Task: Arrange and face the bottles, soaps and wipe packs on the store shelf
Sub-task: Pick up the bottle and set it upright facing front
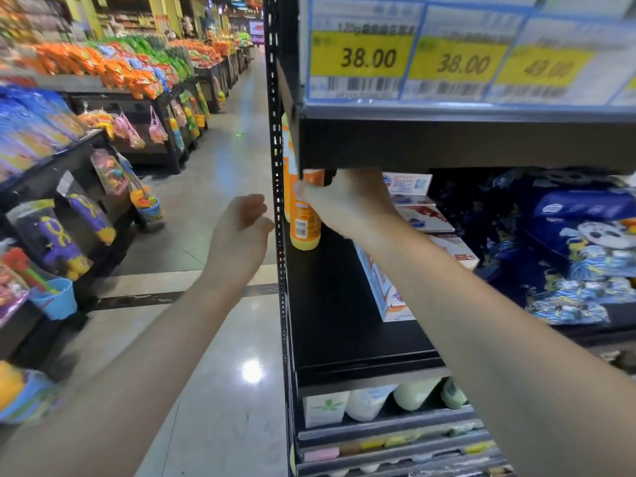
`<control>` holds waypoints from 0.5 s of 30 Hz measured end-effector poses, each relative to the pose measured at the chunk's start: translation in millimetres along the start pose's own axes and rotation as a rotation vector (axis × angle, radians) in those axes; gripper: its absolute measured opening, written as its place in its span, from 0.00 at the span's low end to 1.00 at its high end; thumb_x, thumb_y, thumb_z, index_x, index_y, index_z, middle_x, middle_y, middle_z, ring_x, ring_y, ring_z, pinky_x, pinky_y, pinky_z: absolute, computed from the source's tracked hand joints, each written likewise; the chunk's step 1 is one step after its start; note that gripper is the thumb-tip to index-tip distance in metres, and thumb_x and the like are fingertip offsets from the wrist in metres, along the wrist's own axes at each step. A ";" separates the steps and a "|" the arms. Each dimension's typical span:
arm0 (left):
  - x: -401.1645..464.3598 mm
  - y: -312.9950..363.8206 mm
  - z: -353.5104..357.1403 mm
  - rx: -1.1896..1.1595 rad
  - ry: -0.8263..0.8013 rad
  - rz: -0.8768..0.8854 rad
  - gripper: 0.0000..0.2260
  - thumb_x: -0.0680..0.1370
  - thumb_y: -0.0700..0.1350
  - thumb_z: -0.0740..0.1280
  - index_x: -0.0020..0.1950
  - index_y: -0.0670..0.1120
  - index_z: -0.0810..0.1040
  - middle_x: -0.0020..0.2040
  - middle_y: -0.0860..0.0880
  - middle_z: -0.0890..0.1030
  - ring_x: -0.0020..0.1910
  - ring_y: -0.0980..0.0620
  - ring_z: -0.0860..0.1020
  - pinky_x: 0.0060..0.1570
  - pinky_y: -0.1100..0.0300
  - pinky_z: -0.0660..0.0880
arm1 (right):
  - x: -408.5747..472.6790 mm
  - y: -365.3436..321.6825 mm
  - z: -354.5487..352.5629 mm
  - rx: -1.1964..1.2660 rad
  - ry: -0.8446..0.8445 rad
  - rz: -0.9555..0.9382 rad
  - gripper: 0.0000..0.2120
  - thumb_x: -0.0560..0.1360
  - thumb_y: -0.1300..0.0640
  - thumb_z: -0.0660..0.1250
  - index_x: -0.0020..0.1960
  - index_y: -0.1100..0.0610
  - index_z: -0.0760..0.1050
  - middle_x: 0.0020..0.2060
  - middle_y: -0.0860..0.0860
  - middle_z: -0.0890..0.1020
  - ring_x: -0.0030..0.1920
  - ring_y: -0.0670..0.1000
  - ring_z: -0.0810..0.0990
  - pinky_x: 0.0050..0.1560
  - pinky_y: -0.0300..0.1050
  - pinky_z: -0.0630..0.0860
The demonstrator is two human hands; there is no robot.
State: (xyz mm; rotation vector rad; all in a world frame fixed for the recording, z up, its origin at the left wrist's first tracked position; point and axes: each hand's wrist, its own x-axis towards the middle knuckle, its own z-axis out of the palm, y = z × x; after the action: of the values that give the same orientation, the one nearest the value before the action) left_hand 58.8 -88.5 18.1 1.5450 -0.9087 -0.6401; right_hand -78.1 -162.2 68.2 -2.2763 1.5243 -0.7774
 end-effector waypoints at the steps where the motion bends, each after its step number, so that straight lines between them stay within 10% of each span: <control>1: -12.2 1.1 -1.0 0.030 0.020 0.043 0.19 0.81 0.36 0.65 0.70 0.50 0.75 0.65 0.53 0.79 0.65 0.53 0.77 0.69 0.56 0.71 | -9.2 0.7 -6.8 0.007 0.020 -0.027 0.27 0.73 0.39 0.63 0.64 0.55 0.77 0.57 0.54 0.82 0.58 0.57 0.81 0.54 0.49 0.75; 10: -123.8 -22.5 45.4 0.564 -0.158 0.346 0.20 0.80 0.50 0.68 0.72 0.57 0.73 0.69 0.59 0.76 0.69 0.58 0.72 0.70 0.57 0.70 | -115.9 76.8 -70.9 0.149 0.202 -0.258 0.18 0.74 0.52 0.73 0.64 0.48 0.79 0.58 0.46 0.79 0.59 0.51 0.79 0.60 0.50 0.78; 15: -136.7 -40.1 67.8 0.928 -0.225 0.341 0.27 0.79 0.67 0.54 0.76 0.60 0.69 0.77 0.60 0.68 0.76 0.55 0.64 0.76 0.53 0.63 | -123.7 130.3 -84.8 0.014 0.167 -0.278 0.25 0.73 0.51 0.74 0.70 0.46 0.75 0.65 0.47 0.73 0.64 0.54 0.72 0.66 0.46 0.70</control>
State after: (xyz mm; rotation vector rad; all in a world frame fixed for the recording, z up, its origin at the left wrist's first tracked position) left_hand -63.4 -11.4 -45.4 2.0582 -1.7522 -0.1192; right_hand -262.6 -95.9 35.9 -2.4995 1.2753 -1.0720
